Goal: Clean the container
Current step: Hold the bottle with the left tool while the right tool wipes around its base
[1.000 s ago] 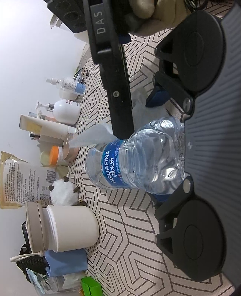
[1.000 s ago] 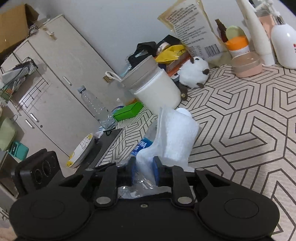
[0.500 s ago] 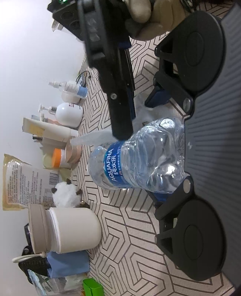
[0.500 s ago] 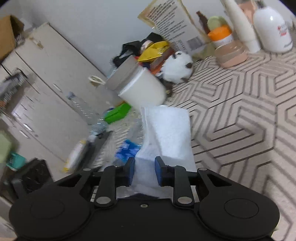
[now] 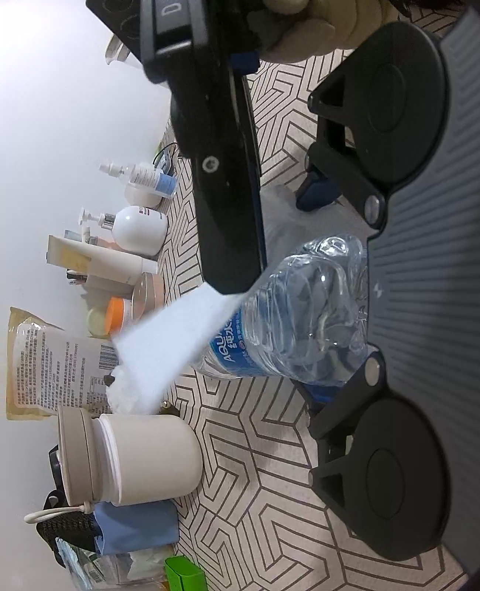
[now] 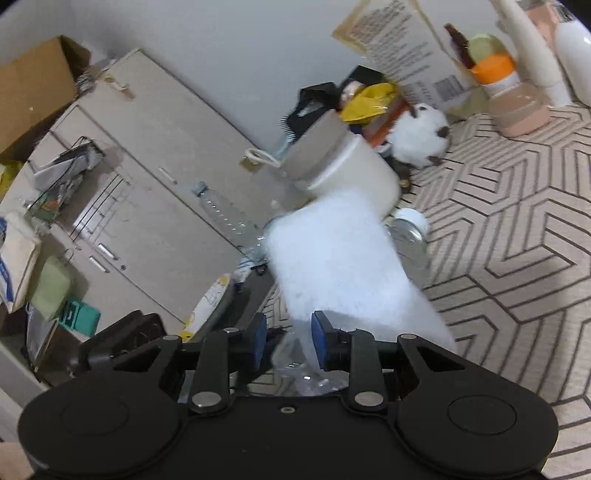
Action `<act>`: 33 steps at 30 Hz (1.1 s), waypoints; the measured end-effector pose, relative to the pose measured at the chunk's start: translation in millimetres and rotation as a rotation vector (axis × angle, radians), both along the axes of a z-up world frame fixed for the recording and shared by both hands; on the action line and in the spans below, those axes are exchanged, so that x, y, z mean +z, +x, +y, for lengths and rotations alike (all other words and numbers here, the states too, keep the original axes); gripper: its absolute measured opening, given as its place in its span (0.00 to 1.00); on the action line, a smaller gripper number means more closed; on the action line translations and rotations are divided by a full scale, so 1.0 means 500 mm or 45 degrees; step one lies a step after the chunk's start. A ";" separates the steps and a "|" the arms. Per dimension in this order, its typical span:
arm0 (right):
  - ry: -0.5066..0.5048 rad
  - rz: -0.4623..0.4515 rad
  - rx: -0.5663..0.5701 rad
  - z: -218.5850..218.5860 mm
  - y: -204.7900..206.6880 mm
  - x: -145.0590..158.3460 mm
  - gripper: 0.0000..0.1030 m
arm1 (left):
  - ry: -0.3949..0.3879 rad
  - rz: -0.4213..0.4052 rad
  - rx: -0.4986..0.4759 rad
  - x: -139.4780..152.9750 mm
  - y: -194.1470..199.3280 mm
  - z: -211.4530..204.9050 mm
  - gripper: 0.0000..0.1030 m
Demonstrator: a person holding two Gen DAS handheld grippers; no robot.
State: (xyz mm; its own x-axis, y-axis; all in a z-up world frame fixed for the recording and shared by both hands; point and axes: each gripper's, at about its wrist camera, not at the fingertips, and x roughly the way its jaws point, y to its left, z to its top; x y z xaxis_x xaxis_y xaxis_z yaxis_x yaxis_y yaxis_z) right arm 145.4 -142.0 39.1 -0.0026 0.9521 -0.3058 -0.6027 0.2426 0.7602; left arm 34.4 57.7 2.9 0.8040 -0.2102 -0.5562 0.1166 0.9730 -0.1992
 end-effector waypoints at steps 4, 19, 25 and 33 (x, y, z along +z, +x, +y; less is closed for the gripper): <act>-0.028 -0.039 -0.018 0.007 0.008 0.004 0.27 | 0.002 -0.012 -0.012 0.002 -0.003 -0.001 0.85; -0.063 -0.006 -0.218 -0.063 0.039 0.002 0.57 | 0.000 -0.013 -0.035 0.003 -0.004 -0.003 0.85; -0.132 0.241 -0.222 -0.052 0.068 -0.068 0.57 | -0.003 -0.017 -0.054 0.003 -0.005 -0.004 0.85; -0.080 0.125 -0.167 -0.040 0.041 -0.047 0.53 | -0.011 0.002 -0.042 0.002 -0.001 -0.002 0.85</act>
State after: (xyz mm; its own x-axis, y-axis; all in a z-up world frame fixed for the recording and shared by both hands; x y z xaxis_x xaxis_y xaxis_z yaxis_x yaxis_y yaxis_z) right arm 166.0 -162.2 15.7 0.0877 0.9252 -0.3691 -0.4864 0.3631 0.7947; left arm 33.8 56.9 4.1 0.7957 -0.2414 -0.5555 0.1481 0.9669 -0.2079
